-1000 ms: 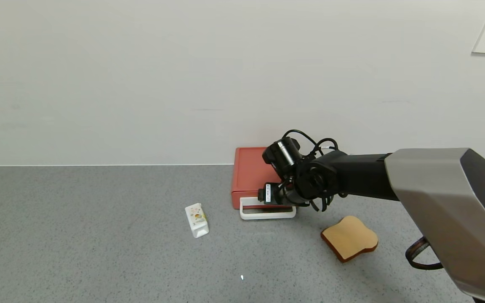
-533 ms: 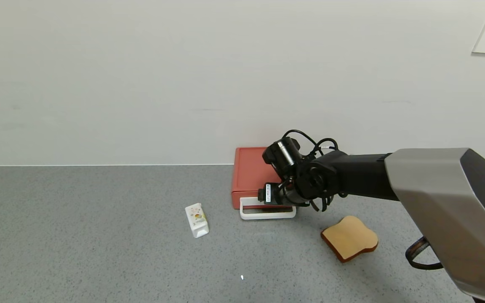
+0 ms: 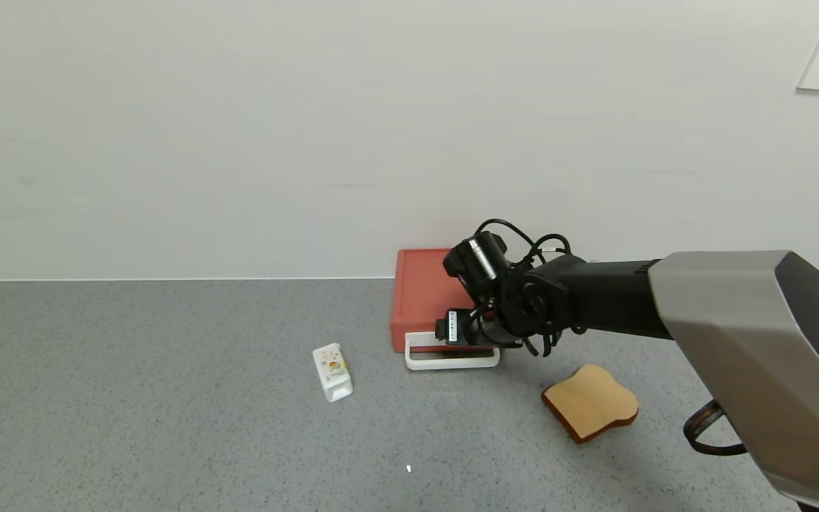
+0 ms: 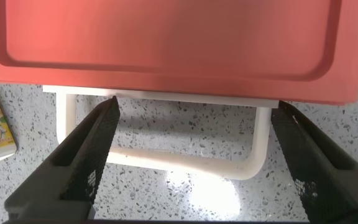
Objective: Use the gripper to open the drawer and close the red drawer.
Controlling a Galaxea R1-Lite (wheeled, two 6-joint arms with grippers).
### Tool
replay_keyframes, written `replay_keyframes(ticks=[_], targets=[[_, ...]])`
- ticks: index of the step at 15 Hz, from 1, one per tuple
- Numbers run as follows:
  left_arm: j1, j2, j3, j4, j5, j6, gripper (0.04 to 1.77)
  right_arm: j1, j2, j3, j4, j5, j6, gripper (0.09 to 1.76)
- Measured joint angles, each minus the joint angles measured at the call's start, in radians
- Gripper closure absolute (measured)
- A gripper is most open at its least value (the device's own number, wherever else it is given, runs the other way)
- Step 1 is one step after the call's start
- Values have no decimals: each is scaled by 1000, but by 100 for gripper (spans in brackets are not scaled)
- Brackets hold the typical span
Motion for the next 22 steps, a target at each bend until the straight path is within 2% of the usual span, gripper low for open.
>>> replay_keyframes(ticks=[10,15,22], targets=[[0,0,0,-1,-1,2,9,-2,-18,6,7,11,-10,10],[0,0,0,-1,0,1,9,4,-126,31,105,34,-45,10],[0,0,0,-3,1,0,9,-4,-424,259,118,107,-205,10]])
